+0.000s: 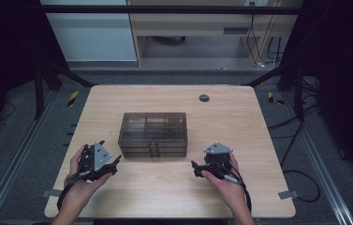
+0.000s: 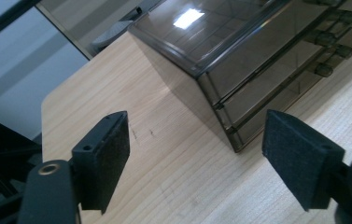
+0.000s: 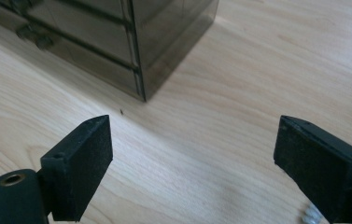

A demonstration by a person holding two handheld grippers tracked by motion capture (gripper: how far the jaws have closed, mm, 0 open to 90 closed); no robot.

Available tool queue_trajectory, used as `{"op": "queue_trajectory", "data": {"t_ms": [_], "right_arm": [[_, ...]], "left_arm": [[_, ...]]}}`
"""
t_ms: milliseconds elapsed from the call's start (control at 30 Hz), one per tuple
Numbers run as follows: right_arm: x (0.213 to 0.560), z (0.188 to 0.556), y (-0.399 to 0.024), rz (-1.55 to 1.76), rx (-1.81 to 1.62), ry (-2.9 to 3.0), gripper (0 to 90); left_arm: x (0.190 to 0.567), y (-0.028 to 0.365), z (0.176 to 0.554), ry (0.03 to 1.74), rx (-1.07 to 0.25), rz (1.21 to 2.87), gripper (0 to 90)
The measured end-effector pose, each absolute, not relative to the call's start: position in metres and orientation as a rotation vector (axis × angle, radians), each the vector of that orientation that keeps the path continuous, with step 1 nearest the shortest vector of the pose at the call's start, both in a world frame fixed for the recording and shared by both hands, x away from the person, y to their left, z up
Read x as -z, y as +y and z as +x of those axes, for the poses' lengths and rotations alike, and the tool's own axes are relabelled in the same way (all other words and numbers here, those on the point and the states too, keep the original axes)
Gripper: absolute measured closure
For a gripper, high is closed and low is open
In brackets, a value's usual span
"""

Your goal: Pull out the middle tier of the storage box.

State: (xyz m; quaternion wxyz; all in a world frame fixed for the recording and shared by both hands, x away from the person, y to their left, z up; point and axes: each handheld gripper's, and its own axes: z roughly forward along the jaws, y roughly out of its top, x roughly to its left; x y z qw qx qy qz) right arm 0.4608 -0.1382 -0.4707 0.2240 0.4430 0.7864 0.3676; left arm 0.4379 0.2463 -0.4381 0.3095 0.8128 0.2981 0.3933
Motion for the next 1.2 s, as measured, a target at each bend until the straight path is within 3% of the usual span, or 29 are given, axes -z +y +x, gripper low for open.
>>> {"op": "queue_trajectory", "data": {"t_ms": [267, 700, 1200], "right_arm": [[0.470, 0.461, -0.139, 1.200, -0.976, 2.176, 13.2], [0.475, 0.464, -0.141, 1.231, -0.899, 2.200, 13.0], [0.477, 0.465, -0.139, 1.223, -0.861, 2.218, 13.9]], "left_arm": [[0.438, 0.226, 0.428, 0.669, -1.113, 2.154, 31.7], [0.448, 0.189, 0.417, 0.500, -1.245, 2.213, 33.2], [0.466, 0.151, 0.413, 0.281, -1.408, 2.310, 47.2]]}}
